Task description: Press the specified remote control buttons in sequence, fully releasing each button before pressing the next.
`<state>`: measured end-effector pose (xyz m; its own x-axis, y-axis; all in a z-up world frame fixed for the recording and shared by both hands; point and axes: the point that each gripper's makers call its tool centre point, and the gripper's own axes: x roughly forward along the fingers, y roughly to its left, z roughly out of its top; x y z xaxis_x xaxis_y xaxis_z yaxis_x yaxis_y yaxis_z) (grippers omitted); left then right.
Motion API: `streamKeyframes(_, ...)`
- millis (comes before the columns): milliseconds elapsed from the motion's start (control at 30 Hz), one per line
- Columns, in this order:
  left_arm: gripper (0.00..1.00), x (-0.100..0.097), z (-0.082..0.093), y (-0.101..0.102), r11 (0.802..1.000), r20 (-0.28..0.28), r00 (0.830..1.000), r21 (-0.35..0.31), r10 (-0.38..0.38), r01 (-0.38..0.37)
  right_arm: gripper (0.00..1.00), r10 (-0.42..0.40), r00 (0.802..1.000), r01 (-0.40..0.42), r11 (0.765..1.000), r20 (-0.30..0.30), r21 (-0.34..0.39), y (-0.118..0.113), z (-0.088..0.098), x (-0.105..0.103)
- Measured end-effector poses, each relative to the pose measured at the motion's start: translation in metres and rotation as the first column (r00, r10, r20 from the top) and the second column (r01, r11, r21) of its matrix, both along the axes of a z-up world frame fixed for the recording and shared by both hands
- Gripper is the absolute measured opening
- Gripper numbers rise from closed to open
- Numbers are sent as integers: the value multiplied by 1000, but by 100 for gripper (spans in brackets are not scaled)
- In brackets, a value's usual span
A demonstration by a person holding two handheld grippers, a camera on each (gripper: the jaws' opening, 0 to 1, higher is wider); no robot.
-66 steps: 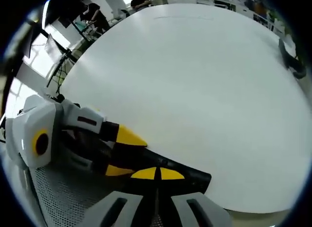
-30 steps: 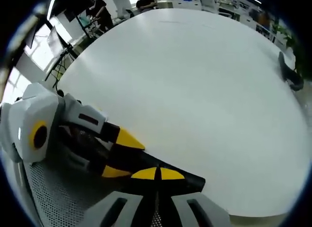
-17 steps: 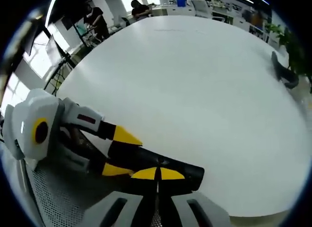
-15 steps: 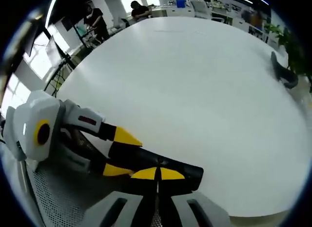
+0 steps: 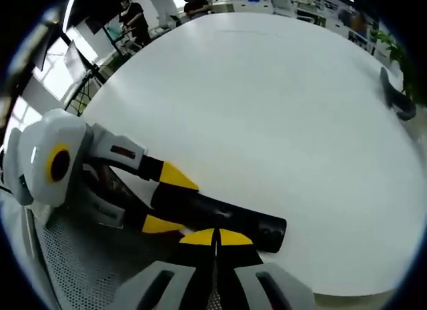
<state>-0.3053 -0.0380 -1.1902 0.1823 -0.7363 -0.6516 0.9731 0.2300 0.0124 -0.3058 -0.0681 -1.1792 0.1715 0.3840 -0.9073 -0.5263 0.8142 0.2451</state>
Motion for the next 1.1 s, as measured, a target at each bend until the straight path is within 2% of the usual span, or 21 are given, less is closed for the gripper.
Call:
streamKeyframes(733, 25, -2, 0, -2, 1000, -12, 1000, -22, -5, 5, 0, 28, 1000, -28, 1000, 0, -7, 3, -5, 0)
streamKeyframes(1000, 25, -3, 0, -3, 1000, 0, 1000, -16, -16, 16, 0, 51, 999, -51, 998, 12, -37, 2, -8, -2)
streamKeyframes(1100, 25, -4, 0, -3, 1000, 2, 1000, -14, -20, 20, 0, 86, 996, -84, 995, 34, -61, 3, -8, -4)
